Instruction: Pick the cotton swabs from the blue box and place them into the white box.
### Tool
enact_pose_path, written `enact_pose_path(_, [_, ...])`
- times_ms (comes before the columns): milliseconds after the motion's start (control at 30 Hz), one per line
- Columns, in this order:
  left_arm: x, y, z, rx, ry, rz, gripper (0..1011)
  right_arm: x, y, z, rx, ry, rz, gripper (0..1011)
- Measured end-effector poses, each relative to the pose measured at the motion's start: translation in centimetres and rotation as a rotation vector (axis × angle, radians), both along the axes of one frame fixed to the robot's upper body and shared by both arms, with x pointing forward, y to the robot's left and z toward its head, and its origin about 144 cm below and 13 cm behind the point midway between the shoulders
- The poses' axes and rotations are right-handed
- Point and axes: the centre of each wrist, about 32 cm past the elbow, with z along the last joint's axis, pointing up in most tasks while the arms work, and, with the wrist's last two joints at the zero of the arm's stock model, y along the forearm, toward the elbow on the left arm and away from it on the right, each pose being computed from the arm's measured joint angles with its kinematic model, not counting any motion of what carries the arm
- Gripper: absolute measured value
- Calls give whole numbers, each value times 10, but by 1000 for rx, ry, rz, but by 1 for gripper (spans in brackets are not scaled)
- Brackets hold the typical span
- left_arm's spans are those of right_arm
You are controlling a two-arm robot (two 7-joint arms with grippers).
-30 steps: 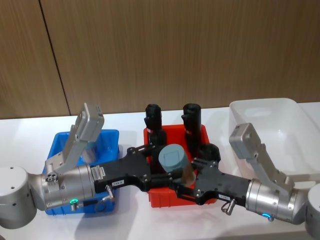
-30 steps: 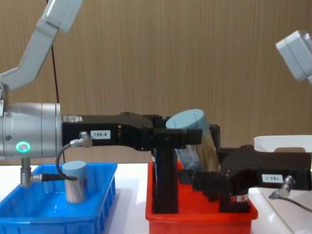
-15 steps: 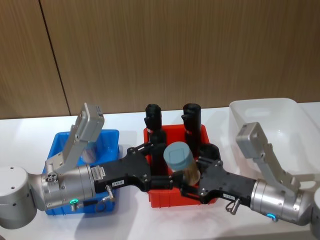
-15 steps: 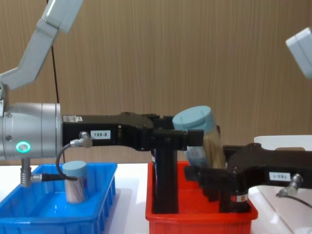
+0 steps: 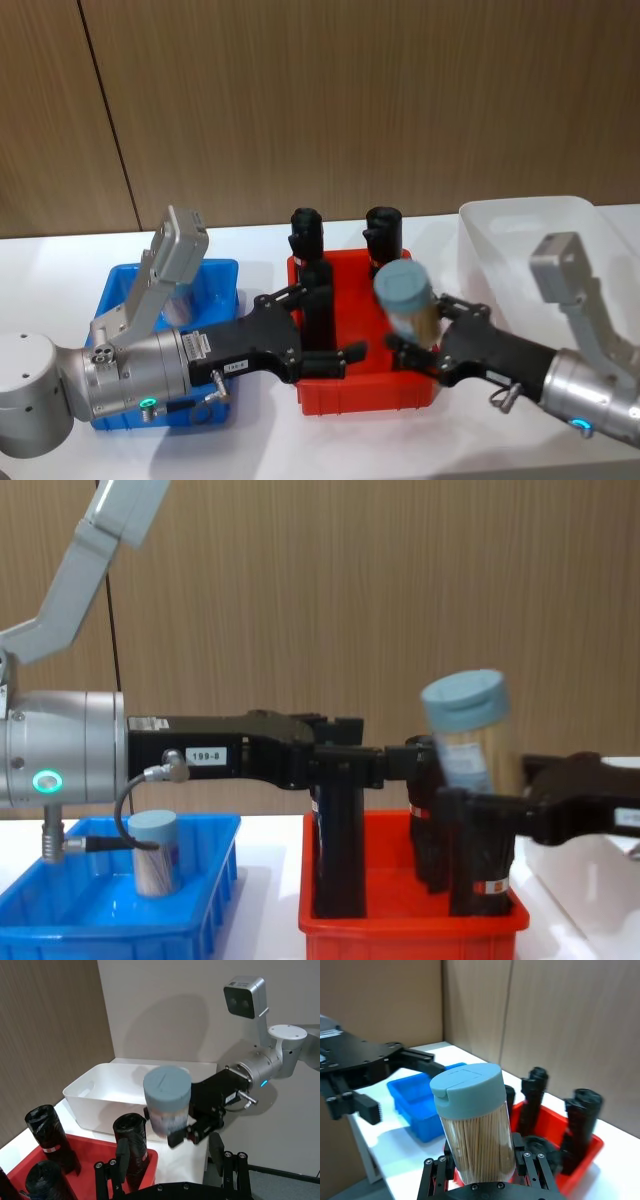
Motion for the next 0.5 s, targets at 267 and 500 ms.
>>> enact_pose_path(267, [0,0,0,0,0,0,1004,-5,-24,3,23,-17,-94,662])
enact_pose_path(500, [0,0,0,0,0,0,1004,-6,-41,6,38,-29,-183,661])
